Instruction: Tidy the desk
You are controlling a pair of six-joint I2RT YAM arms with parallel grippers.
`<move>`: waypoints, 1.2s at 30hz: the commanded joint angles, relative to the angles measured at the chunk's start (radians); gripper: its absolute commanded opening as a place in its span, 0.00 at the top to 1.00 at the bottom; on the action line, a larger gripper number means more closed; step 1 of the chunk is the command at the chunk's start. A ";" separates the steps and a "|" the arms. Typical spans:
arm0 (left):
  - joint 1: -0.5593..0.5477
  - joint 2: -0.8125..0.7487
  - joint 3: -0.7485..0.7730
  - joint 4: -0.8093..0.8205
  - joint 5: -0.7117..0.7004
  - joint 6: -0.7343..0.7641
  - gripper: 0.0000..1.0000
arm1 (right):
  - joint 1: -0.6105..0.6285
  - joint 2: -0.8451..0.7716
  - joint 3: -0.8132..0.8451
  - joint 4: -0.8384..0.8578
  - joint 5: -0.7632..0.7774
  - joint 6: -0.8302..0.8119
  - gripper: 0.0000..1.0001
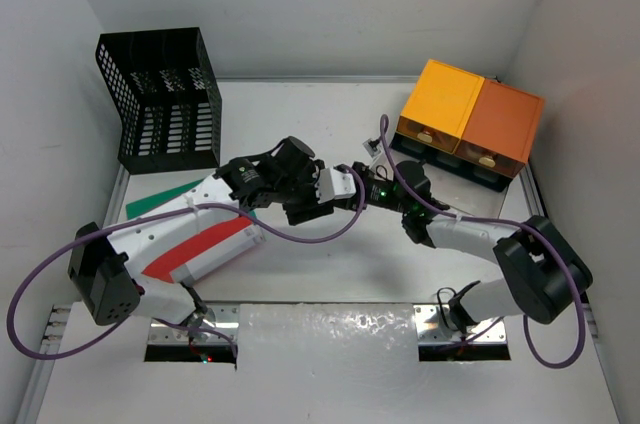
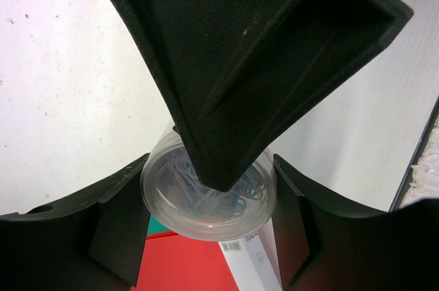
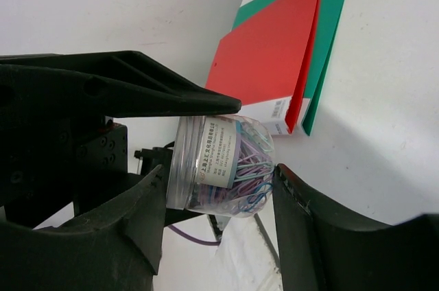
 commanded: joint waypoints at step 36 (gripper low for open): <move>0.280 -0.397 -0.161 0.091 -0.158 -0.115 0.00 | -0.712 -0.257 -0.046 -0.392 -0.029 -0.227 1.00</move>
